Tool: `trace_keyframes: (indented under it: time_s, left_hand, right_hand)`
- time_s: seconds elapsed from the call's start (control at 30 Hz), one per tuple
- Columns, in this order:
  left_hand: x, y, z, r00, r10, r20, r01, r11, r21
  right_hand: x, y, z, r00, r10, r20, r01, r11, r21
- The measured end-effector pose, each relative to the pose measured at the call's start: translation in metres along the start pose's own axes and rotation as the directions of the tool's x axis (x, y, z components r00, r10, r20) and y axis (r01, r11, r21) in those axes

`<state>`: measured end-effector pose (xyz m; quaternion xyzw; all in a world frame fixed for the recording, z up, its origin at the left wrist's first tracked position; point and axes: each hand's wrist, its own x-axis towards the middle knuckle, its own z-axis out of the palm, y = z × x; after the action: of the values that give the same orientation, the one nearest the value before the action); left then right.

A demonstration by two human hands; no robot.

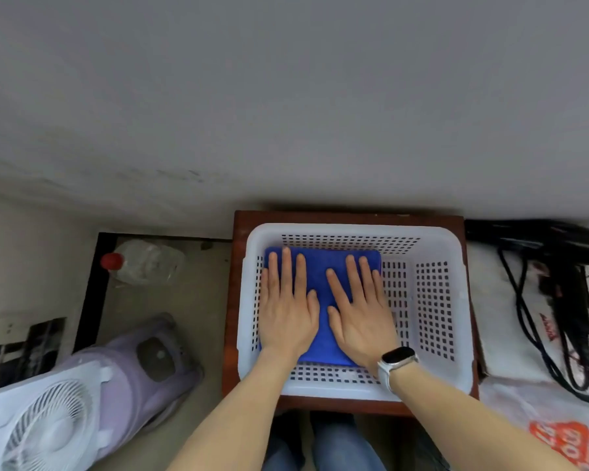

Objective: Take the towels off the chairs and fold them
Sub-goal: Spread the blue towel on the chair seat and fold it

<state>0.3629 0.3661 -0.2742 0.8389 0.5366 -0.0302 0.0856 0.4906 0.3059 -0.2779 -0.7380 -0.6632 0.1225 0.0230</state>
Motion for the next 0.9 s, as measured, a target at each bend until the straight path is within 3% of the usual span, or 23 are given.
trace_keyframes:
  time_s: [0.27,0.4,0.57,0.73,0.9]
  left_hand:
    - [-0.001,0.004,-0.029,0.996,-0.002,0.091,-0.002,0.999,0.04]
    - [-0.004,-0.004,-0.068,0.998,0.004,0.056,-0.003,1.0,-0.008]
    - [-0.044,-0.049,-0.142,0.975,-0.203,-0.093,0.184,0.966,-0.183]
    - [-0.157,-0.131,-0.205,0.826,-0.526,-0.205,0.462,0.838,-0.29]
    - [-0.342,-0.178,-0.228,0.582,-0.774,-0.25,0.709,0.633,-0.309]
  right_hand:
    - [0.004,-0.007,-0.033,0.996,0.07,0.049,-0.074,0.993,0.089]
    - [0.012,-0.021,-0.072,0.991,0.131,0.024,-0.133,0.974,0.181]
    - [0.019,-0.074,-0.126,0.997,-0.079,0.013,0.072,0.956,0.286]
    - [-0.012,-0.185,-0.165,0.928,-0.372,-0.032,0.358,0.861,0.36]
    - [-0.116,-0.316,-0.171,0.752,-0.659,-0.014,0.614,0.692,0.379]
